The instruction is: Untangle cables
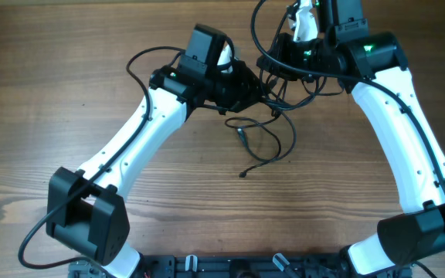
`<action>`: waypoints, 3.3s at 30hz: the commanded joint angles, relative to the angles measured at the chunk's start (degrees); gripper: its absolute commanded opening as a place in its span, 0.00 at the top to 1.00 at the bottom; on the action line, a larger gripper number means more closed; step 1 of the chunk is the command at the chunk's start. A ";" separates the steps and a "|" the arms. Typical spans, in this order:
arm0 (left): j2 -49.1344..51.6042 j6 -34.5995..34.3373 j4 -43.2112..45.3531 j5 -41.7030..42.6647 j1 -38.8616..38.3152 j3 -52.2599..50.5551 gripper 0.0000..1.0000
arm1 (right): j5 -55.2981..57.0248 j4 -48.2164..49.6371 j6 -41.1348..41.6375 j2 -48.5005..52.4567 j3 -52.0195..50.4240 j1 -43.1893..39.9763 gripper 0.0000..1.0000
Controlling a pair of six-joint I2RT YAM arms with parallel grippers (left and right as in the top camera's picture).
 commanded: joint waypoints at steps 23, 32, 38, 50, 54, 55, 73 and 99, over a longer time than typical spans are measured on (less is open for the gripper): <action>2.21 10.93 -17.53 -32.70 0.85 -2.03 0.96 | -12.55 7.45 -1.55 -7.72 0.31 -21.16 0.96; 2.21 16.02 -23.87 -38.18 10.43 -2.03 0.96 | 1.09 0.26 -3.17 -7.67 0.28 -30.14 0.96; 2.21 19.34 -26.80 -42.29 17.99 -2.03 0.96 | 22.58 -5.07 -2.64 -7.58 0.28 -30.14 0.96; 2.21 24.37 -26.45 -43.01 24.24 -2.03 0.96 | 25.79 -10.01 -13.38 -3.93 0.24 -30.25 0.96; 2.21 24.41 -26.38 -45.29 24.24 -2.03 0.96 | 34.12 -9.64 -9.07 -2.54 0.24 -33.33 0.96; 2.21 24.46 -26.36 -45.70 24.24 -2.03 0.96 | 32.85 -9.62 -9.05 -2.23 0.24 -34.71 0.96; 2.21 24.33 -21.86 -31.01 18.53 -2.03 0.96 | 13.42 8.20 -17.22 -0.39 2.29 -28.24 0.96; 2.21 22.64 -18.97 -31.06 11.89 -2.03 0.96 | 24.59 25.68 -14.84 29.09 2.27 -45.51 0.00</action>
